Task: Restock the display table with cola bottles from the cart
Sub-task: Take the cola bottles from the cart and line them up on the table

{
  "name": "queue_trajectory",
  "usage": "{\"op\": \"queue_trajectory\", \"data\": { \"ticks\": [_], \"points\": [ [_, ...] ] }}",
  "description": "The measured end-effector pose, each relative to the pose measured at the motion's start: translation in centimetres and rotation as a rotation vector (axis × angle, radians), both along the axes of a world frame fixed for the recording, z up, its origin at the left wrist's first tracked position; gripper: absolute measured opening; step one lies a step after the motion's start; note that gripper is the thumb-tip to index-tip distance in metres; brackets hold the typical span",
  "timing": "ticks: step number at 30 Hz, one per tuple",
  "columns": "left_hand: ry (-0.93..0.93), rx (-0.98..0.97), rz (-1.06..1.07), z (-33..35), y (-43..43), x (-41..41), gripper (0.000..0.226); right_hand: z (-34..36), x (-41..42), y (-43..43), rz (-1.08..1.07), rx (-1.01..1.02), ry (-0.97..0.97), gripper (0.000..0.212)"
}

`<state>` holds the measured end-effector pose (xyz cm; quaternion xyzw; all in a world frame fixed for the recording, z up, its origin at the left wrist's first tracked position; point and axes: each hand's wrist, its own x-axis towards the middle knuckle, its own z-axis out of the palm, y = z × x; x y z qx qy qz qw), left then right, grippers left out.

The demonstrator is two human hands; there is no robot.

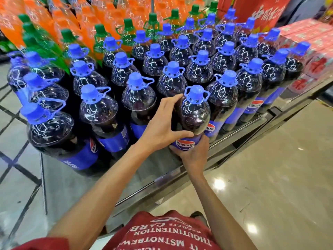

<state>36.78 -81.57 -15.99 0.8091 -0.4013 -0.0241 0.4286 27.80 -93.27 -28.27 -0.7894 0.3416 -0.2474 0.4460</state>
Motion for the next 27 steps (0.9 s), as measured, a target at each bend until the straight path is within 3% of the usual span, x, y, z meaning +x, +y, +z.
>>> {"op": "queue_trajectory", "data": {
  "ticks": [8, 17, 27],
  "points": [
    [-0.071, 0.050, 0.037, -0.3, -0.2, -0.1, 0.112, -0.4, 0.0, -0.1, 0.021, -0.034, 0.005, 0.106],
    [-0.015, 0.062, 0.044, 0.2, 0.2, -0.2, 0.111, 0.0, -0.5, 0.4, 0.032, 0.014, 0.002, 0.106],
    [-0.116, 0.261, 0.130, 2.0, 0.7, -1.0, 0.112, 1.5, -1.9, -1.0, 0.153, -0.032, 0.095, 0.099]
  ]
}}
